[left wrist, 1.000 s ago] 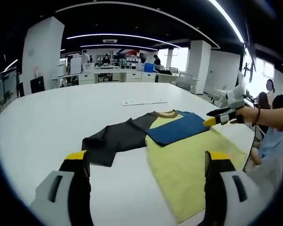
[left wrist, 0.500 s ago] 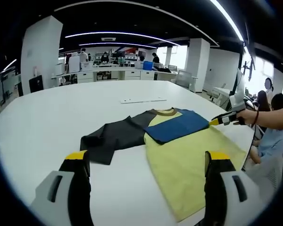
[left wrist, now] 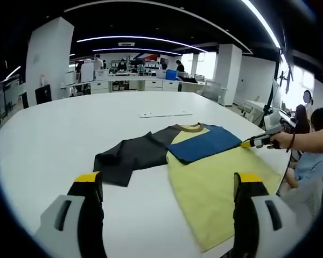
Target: Fold the garment on the visible template until the final outline fits inside the template.
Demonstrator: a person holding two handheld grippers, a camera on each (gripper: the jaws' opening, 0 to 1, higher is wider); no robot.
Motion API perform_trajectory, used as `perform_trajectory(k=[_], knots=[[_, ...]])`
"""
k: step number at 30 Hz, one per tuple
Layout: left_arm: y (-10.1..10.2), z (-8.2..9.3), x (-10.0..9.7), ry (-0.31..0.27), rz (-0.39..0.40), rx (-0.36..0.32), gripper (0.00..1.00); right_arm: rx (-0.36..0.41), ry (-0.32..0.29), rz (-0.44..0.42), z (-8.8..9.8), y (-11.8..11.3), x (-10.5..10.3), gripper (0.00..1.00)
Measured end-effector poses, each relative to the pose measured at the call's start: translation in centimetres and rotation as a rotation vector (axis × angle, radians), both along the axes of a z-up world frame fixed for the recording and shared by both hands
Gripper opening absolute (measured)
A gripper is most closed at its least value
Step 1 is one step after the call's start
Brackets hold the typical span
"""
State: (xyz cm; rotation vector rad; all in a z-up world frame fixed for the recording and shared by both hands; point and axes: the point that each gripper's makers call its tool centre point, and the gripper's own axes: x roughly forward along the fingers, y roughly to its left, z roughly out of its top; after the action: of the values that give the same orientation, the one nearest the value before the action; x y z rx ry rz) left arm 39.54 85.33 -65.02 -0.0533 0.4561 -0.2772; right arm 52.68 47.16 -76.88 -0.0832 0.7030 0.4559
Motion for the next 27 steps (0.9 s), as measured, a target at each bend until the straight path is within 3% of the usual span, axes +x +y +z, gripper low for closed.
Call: perform_trajectory(k=[5, 8, 18, 27], knots=[[0.1, -0.2, -0.2, 0.007, 0.002, 0.003, 0.99, 0.007, -0.001, 0.019, -0.1, 0.7, -0.2, 0.02], [0.3, -0.4, -0.3, 0.013, 0.009, 0.012, 0.98, -0.056, -0.018, 0.042, -0.2, 0.6, 0.0, 0.01], [1.3, -1.1, -0.3, 0.029, 0.034, 0.058, 0.94, -0.087, 0.013, 0.040, -0.2, 0.2, 0.8, 0.00], [3.0, -0.4, 0.7, -0.029, 0.084, 0.089, 0.86, -0.084, 0.008, 0.044, -0.2, -0.4, 1.5, 0.00]])
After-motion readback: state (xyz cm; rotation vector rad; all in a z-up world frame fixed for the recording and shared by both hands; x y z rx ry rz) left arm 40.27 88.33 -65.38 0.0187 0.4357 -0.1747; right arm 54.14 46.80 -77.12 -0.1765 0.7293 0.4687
